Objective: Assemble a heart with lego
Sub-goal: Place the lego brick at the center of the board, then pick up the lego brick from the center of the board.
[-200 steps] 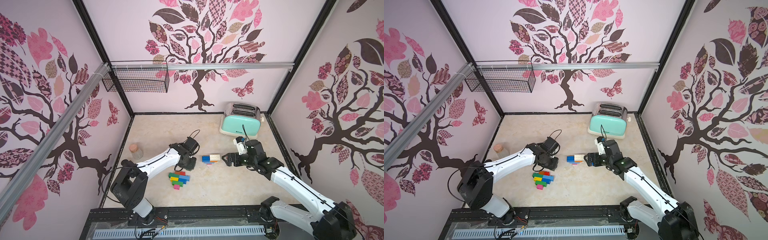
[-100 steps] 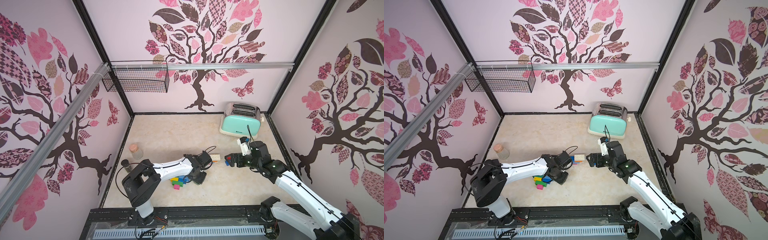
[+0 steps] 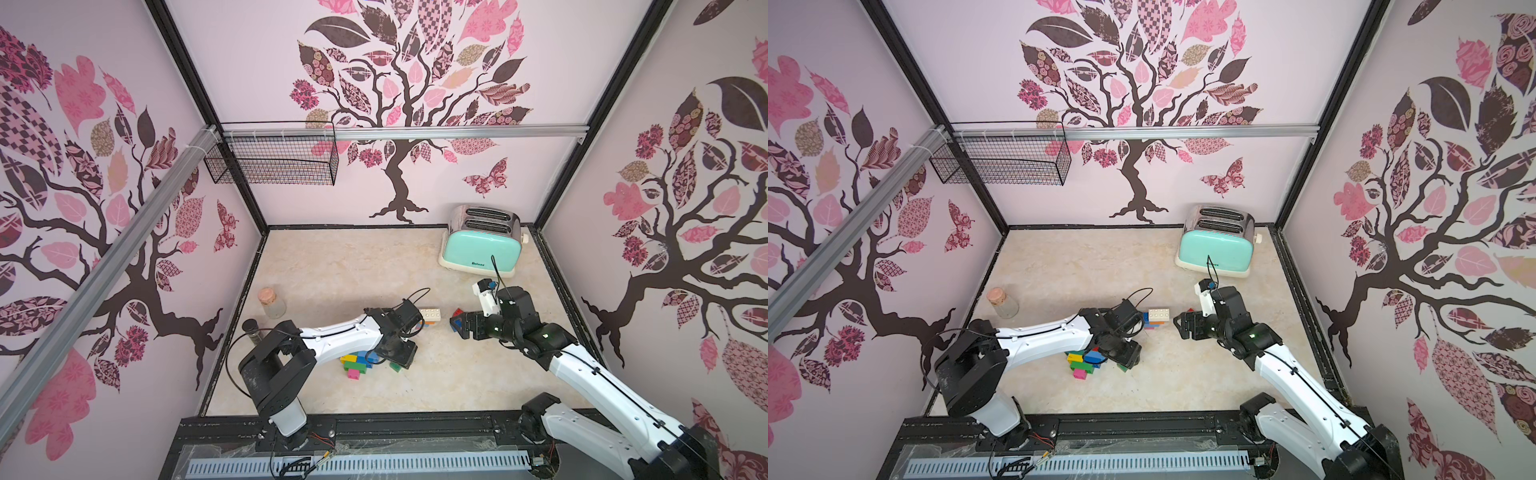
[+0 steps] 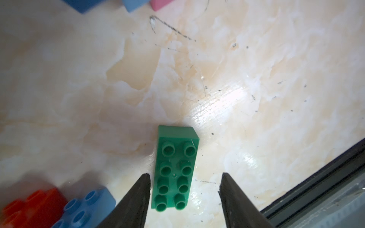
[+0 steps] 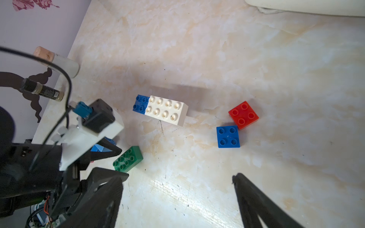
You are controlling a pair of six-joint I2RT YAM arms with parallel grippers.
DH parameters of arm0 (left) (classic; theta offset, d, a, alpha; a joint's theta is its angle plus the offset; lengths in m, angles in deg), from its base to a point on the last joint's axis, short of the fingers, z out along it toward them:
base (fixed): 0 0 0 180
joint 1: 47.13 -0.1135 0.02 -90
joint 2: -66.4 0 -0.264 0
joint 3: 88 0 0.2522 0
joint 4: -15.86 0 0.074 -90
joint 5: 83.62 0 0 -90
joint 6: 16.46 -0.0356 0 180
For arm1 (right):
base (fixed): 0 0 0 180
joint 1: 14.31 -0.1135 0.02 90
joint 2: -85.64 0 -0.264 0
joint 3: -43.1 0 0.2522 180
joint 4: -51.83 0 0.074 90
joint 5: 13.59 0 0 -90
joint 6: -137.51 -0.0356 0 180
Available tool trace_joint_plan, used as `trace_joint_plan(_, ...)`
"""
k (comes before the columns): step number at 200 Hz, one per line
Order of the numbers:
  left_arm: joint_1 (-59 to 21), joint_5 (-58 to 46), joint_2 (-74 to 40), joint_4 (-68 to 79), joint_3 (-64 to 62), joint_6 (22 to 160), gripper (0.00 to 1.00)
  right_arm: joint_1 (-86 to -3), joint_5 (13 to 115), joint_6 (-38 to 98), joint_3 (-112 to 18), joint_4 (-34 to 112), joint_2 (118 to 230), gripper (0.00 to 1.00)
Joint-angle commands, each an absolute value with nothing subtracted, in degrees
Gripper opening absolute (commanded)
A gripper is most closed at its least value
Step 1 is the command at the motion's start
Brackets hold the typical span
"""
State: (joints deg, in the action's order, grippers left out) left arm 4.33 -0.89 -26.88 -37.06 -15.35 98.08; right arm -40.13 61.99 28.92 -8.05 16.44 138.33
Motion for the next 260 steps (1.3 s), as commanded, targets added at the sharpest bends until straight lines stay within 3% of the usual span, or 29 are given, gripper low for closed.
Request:
trace_joint_plan(1,0.25,-1.35,-20.18,-38.34,-16.26,101.23,0.6,-43.01,60.99,25.04,-6.96,15.56,136.73,0.89)
trace_joint_plan(57,-8.72,1.04,-7.81,-36.46,-22.84,105.49,0.59,-65.29,70.56,8.69,-5.29,22.7,142.19,0.89)
trace_joint_plan(106,-16.88,1.98,5.17,-34.65,-30.21,108.8,0.59,-75.85,74.43,-3.16,-3.12,31.85,149.67,0.9)
trace_joint_plan(145,-19.94,0.67,9.87,-36.74,-31.61,106.29,0.59,-76.98,74.7,-7.57,-1.12,40.24,158.13,0.9)
trace_joint_plan(213,-20.42,0.2,11.81,-38.52,-31.83,104.87,0.59,-76.98,73.24,-5.06,-9.33,43.87,172.91,0.92)
trace_joint_plan(260,-20.5,0.95,12.21,-39.46,-31.97,104.83,0.59,-76.98,75.56,-1.29,-16.56,39.42,180.31,0.92)
